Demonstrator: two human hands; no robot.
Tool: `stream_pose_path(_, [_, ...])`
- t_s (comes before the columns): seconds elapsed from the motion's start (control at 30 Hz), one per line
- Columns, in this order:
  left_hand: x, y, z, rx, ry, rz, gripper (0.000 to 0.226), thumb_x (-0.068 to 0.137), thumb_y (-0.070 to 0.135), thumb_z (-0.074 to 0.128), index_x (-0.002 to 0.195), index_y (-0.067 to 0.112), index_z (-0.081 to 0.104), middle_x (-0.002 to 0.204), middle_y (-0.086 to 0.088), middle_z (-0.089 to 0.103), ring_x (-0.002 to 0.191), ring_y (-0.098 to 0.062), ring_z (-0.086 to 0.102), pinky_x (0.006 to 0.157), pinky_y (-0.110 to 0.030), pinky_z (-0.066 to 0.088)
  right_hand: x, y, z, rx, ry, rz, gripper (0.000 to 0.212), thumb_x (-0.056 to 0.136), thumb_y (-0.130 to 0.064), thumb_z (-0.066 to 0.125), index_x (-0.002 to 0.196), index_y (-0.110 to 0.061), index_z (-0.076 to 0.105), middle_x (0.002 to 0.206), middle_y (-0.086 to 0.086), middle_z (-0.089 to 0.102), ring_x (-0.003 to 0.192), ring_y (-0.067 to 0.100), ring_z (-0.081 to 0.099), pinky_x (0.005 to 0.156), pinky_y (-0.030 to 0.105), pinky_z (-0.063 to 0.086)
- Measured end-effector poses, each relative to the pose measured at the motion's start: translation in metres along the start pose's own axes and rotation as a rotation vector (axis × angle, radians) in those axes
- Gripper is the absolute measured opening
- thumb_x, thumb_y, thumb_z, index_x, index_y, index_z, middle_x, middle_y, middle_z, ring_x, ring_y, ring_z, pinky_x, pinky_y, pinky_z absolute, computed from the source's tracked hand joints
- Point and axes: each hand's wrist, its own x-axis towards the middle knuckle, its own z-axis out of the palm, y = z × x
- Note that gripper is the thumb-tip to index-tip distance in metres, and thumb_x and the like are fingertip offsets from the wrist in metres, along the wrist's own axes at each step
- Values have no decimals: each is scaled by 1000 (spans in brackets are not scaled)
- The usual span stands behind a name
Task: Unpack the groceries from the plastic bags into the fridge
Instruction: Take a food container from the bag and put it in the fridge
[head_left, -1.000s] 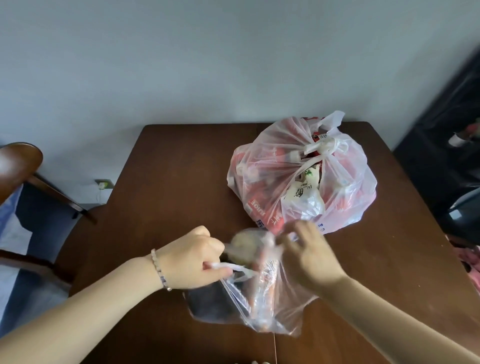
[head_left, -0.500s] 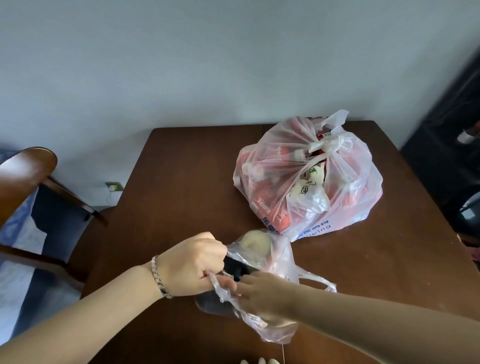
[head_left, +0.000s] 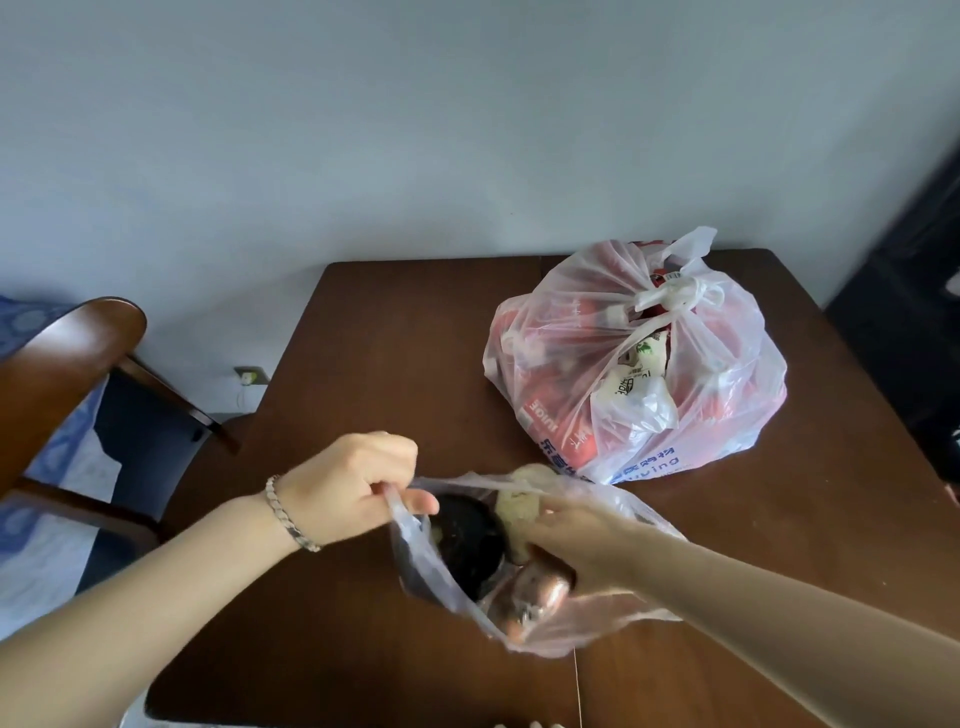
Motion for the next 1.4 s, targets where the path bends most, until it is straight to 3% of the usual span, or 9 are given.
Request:
stream_pose_path(0.1, [0, -16, -18, 135, -50, 39, 50, 93, 52, 44, 55, 19, 41, 56, 3, 42, 54, -5, 38, 50, -15, 40, -27, 6, -20, 135, 214, 249, 39, 70, -44, 70, 102, -27, 57, 102, -10, 55, 92, 10, 46, 80, 21, 37])
stream_pose_path(0.27, [10, -24, -27, 485, -260, -25, 31, 81, 40, 49, 56, 22, 44, 57, 11, 36, 52, -7, 37, 53, -26, 47, -47, 20, -26, 920, 587, 534, 46, 58, -8, 89, 90, -20, 59, 75, -12, 68, 69, -3, 64, 63, 9, 47])
stream_pose_path(0.37, [24, 0, 2, 539, -575, -156, 27, 75, 32, 36, 89, 25, 58, 76, 11, 52, 74, -10, 49, 80, -27, 42, -48, 26, -31, 1437, 759, 580, 27, 72, 11, 74, 92, 2, 59, 69, 7, 66, 47, 1, 62, 44, 11, 47])
stream_pose_path(0.5, [49, 22, 56, 413, -1060, -577, 46, 84, 49, 33, 124, 34, 51, 130, 2, 51, 122, -22, 43, 104, -40, 28, -53, 42, -20, 1818, 915, 688, 41, 58, -10, 71, 97, -3, 61, 80, 9, 72, 70, 19, 71, 55, 24, 56])
stream_pose_path(0.67, [81, 64, 99, 261, -730, -411, 40, 81, 31, 35, 107, 15, 61, 113, -5, 59, 108, -21, 49, 98, -33, 28, -59, 57, -11, 1968, 991, 835, 51, 65, -16, 70, 112, -1, 58, 90, 14, 66, 80, 27, 64, 71, 35, 51])
stream_pose_path(0.93, [70, 43, 160, 709, -897, -770, 79, 95, 50, 36, 146, -4, 10, 146, -31, 23, 127, -43, 37, 94, -51, 43, -67, 68, -14, 2011, 921, 828, 54, 61, -23, 65, 110, -1, 59, 87, 14, 67, 76, 29, 65, 75, 37, 53])
stream_pose_path(1.17, [93, 10, 170, 157, -725, -1165, 89, 67, 79, 53, 124, 11, 48, 105, -7, 64, 105, -26, 63, 91, -39, 46, -64, 73, -10, 1979, 822, 840, 52, 57, -20, 67, 104, 2, 60, 90, 18, 67, 80, 32, 65, 76, 38, 53])
stream_pose_path(1.27, [90, 5, 180, 161, -808, -1268, 108, 61, 81, 55, 141, 14, 30, 135, -8, 51, 129, -31, 43, 113, -54, 19, -63, 74, -9, 1975, 769, 825, 46, 57, -20, 67, 99, -1, 62, 88, 16, 69, 79, 30, 66, 71, 36, 54])
stream_pose_path(1.4, [88, 5, 181, 87, -711, -1276, 82, 70, 69, 56, 131, 16, 40, 127, -5, 57, 129, -30, 42, 114, -56, 3, -64, 78, -7, 1954, 744, 815, 50, 56, -19, 69, 102, 0, 61, 89, 16, 70, 78, 29, 68, 66, 32, 56])
